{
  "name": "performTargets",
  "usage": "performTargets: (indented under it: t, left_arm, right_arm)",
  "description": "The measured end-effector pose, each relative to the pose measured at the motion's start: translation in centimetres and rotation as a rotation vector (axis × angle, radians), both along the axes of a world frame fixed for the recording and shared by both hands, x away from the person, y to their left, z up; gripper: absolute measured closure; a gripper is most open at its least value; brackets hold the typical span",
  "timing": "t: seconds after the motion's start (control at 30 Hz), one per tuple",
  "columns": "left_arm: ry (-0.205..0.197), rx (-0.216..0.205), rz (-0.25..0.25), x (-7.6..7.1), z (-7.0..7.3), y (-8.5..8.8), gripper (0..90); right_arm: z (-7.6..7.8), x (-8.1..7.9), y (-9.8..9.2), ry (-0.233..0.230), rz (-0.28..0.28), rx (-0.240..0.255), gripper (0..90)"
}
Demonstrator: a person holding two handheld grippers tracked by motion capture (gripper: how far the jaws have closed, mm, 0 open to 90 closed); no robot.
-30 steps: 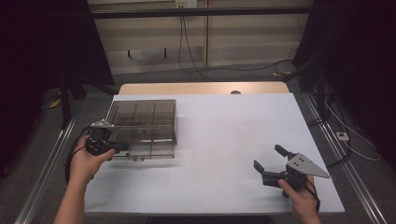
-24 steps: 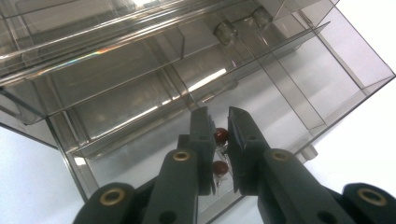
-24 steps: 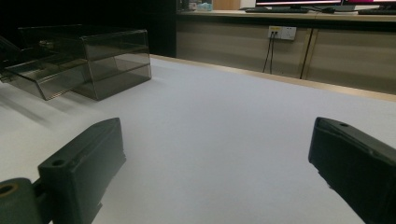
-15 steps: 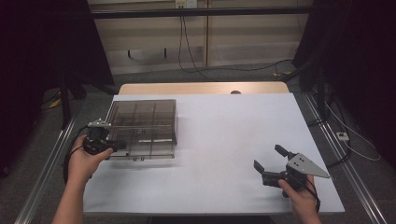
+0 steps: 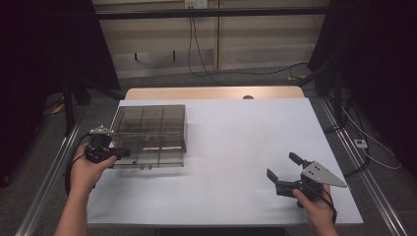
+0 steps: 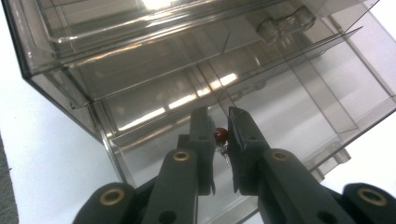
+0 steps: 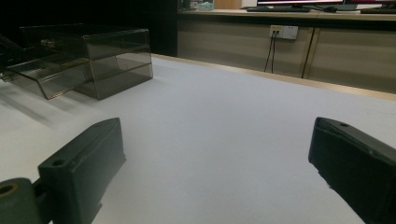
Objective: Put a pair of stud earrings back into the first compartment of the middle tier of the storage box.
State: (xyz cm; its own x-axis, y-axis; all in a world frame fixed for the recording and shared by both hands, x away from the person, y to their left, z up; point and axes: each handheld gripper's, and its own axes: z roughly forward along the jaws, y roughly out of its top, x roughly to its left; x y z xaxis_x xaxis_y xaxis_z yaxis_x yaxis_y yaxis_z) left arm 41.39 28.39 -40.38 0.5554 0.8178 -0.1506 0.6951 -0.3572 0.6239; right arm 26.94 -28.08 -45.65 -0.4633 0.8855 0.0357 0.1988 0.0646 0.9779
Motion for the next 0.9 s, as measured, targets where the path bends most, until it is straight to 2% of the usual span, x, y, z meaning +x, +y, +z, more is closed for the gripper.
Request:
performTargets:
  t: [0.13, 0.5, 0.6, 0.67, 0.9]
  left_arm:
    - [-0.007, -0.007, 0.005, 0.02, 0.01, 0.00, 81.2]
    - [-0.007, 0.006, 0.003, 0.09, -0.34, 0.05, 80.6]
    - [-0.033, 0.010, 0.017, 0.05, -0.39, 0.06, 76.6]
    - [-0.028, 0.000, 0.003, -0.02, -0.29, 0.02, 72.3]
    - [-0.030, -0.048, -0.025, -0.76, 0.24, -0.71, 66.8]
  right_arm:
    - [0.00, 0.00, 0.03, -0.001, 0.001, 0.000, 3.0]
    - [0.03, -0.04, -0.02, 0.000, -0.001, 0.000, 3.0]
    - [0.03, -0.05, -0.01, -0.001, -0.001, 0.001, 3.0]
    - [0.04, -0.07, -0.01, -0.001, -0.001, 0.001, 3.0]
    - [0.06, -0.09, -0.06, -0.003, -0.002, 0.002, 3.0]
